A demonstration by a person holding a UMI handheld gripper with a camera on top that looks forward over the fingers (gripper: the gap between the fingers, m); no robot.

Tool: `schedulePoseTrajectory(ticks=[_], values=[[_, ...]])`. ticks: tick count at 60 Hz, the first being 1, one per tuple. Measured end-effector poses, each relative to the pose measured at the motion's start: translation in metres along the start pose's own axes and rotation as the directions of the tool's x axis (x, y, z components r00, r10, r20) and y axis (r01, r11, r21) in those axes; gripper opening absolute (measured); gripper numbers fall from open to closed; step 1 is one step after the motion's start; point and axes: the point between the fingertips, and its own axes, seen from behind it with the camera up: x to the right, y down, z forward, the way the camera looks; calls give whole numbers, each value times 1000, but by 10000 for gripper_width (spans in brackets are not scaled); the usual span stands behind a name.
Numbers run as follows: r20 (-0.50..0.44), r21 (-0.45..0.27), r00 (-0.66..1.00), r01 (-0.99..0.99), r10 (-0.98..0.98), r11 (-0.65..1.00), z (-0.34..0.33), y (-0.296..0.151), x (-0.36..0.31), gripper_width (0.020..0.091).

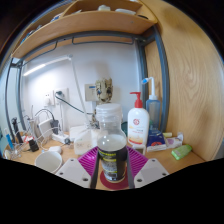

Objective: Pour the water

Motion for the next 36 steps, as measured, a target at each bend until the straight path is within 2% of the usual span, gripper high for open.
schedulePoseTrajectory(ticks=[4,11,20,24,30,36], values=[[-10,-34,1000,-29,28,999,-1,6,1,470],[-41,-83,999,-19,15,996,-12,14,7,606],[-49,-163,999,1,-9,987,-47,31,8,618],[-43,-228,998,38,-49,973,-76,40,8,619],[-4,-361,993,107,-117,926,-131,58,5,623],[15,-434,983,170,-181,885,-182,64,4,625]])
